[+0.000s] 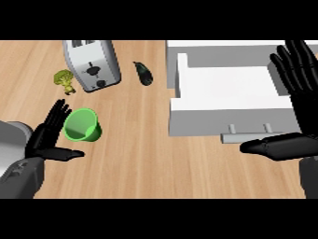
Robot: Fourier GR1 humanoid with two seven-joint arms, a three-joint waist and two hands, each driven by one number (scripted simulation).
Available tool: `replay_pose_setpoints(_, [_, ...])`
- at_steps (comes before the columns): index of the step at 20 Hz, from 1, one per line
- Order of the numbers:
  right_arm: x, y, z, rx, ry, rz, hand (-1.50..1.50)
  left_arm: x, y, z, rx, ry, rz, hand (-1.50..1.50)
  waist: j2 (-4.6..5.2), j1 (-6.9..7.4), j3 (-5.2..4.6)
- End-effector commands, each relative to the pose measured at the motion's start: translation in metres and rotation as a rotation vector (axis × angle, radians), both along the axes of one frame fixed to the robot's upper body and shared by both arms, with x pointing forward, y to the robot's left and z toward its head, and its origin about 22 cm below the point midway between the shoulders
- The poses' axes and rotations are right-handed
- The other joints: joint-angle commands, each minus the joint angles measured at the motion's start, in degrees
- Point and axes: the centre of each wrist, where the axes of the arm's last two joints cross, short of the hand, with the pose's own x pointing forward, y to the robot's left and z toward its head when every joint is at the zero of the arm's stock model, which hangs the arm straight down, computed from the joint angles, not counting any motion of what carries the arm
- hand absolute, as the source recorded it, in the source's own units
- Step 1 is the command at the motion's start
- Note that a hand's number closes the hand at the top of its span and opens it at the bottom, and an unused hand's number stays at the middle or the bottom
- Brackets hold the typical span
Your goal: Pick up the cup, place it into the drawer and close the drawer
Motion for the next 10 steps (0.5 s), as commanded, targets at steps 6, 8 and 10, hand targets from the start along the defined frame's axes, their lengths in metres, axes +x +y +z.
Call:
replay_pose_setpoints(6, [0.011,-0.004,0.013,-0.005,-0.024,0.015,-1.50,-0.011,-0.021,-0.022,-0.042,-0.076,0.004,-1.50,0.39,-0.61,-0.14])
replay_pose_setpoints(8, [-0.007,0.000,-0.003,-0.001,0.001,0.012,-1.50,-0.010,-0.001,-0.013,-0.047,-0.070,-0.016,-1.50,0.24,-0.85,-0.11])
replay_pose_setpoints(10, [0.012,-0.014,0.008,-0.007,-0.016,0.011,-1.50,0.000,-0.009,-0.009,-0.033,-0.072,-0.008,-1.50,0.50,-0.76,-0.14])
